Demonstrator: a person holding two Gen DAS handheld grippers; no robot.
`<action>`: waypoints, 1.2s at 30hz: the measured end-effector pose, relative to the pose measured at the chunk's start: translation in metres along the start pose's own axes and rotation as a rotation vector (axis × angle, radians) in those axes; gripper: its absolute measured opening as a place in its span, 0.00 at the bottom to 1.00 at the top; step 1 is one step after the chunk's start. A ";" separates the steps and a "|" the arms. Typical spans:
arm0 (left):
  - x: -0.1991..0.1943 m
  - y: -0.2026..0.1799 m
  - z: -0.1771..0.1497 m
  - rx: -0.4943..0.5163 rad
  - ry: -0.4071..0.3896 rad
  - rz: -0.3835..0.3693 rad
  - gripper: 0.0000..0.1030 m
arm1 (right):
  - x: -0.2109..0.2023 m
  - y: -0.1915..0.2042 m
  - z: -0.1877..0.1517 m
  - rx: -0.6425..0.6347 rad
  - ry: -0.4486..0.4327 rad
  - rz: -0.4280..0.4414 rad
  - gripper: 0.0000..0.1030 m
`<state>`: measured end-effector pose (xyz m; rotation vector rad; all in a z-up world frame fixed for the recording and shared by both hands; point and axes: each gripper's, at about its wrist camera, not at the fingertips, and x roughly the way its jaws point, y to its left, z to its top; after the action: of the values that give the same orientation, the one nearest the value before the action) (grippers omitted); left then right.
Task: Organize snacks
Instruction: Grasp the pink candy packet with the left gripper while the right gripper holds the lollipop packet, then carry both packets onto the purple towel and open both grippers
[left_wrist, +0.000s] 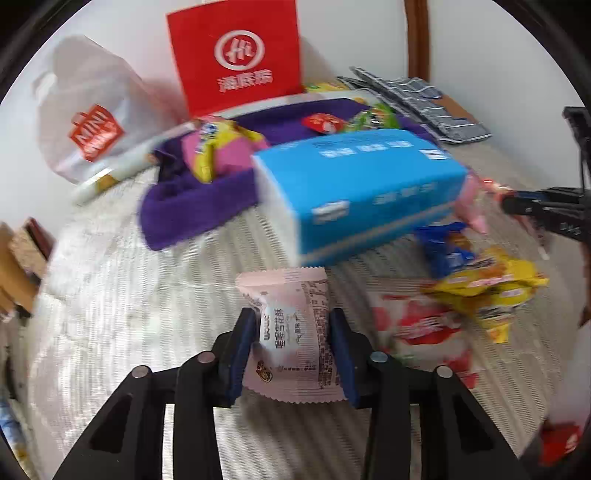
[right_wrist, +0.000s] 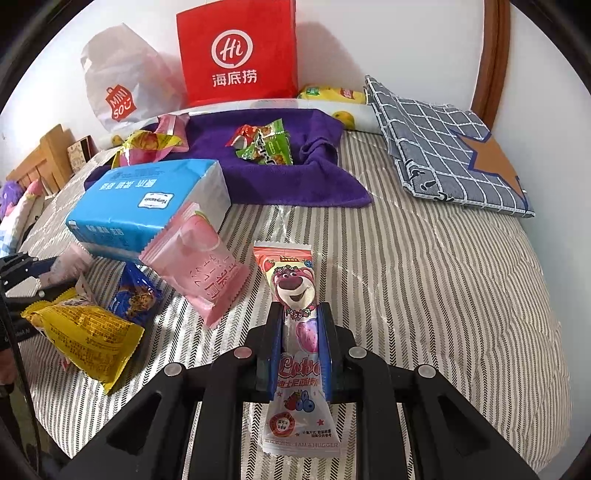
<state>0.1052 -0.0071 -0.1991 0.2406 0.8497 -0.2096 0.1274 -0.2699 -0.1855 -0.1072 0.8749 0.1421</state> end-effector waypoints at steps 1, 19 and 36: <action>-0.001 0.004 -0.001 0.003 -0.004 0.025 0.36 | 0.000 0.000 -0.001 0.001 -0.003 -0.002 0.17; 0.008 0.043 -0.006 -0.207 -0.001 -0.006 0.34 | 0.009 -0.003 -0.007 0.072 -0.015 0.004 0.17; -0.032 0.079 0.054 -0.306 -0.136 -0.052 0.33 | -0.031 0.007 0.084 0.060 -0.198 0.018 0.17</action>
<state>0.1450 0.0556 -0.1305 -0.0817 0.7425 -0.1399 0.1699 -0.2532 -0.1083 -0.0284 0.6822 0.1405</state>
